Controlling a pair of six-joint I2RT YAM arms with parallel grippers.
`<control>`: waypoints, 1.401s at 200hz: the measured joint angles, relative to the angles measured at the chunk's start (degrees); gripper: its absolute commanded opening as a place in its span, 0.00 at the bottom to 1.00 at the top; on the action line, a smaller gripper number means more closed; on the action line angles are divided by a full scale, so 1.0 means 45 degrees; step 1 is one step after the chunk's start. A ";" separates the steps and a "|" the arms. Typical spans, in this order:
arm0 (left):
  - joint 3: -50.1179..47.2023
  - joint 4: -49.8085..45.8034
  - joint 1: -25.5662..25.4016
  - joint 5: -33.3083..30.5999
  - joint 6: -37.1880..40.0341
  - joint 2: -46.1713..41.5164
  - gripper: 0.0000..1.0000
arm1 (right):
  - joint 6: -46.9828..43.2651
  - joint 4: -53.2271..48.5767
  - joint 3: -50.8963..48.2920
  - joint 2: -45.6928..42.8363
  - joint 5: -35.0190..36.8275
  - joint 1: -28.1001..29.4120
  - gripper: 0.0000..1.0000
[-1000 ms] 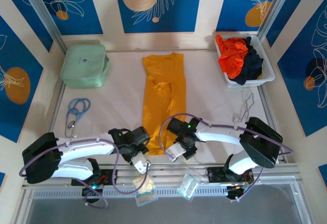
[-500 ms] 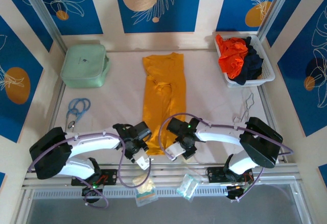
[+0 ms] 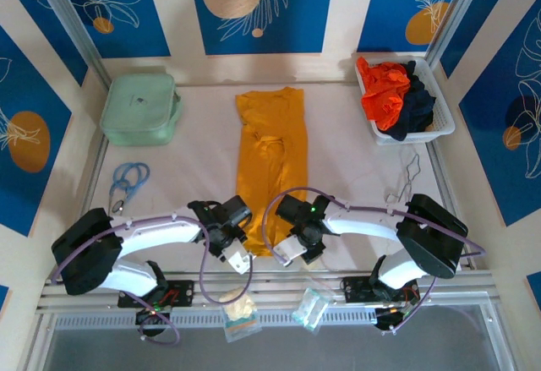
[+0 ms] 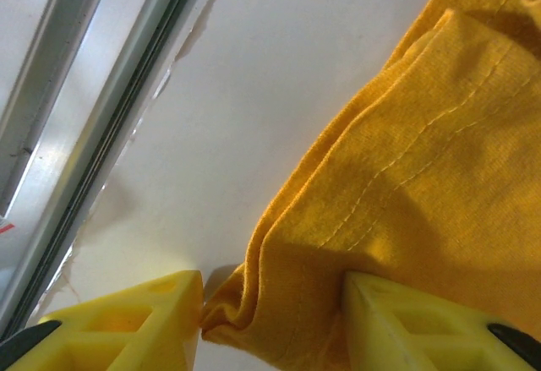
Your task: Fold and stack the t-shirts
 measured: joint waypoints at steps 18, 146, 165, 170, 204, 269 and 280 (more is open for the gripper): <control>0.0000 -0.0291 0.0000 0.0102 -0.0019 -0.0029 0.43 | 0.0000 0.0000 0.0000 0.0000 -0.0005 0.0000 0.47; 0.0942 -0.1307 0.0000 0.0389 -0.0340 0.1545 0.37 | 0.0437 0.0010 0.0010 0.0000 0.0063 0.0214 0.33; 0.1137 -0.1447 0.0000 0.0408 -0.0447 0.1763 0.19 | 0.0554 0.0063 0.0010 0.0005 0.0160 0.0277 0.24; 0.1171 -0.1447 0.0000 0.0432 -0.0578 0.1802 0.09 | 0.0539 0.0078 0.0015 0.0015 0.0194 0.0282 0.22; 0.1287 -0.1258 0.0000 0.0554 -0.0792 0.1758 0.00 | 0.0646 0.0102 0.0141 0.0126 0.0306 0.0282 0.07; 0.0996 -0.0869 -0.0049 0.0287 -0.1399 0.0724 0.00 | 0.0971 -0.0665 0.0131 -0.0850 0.0325 0.0330 0.00; 0.0996 -0.0918 -0.0136 0.0102 -0.1685 0.0248 0.00 | 0.1083 -0.0865 0.0117 -0.1472 0.0277 0.0340 0.00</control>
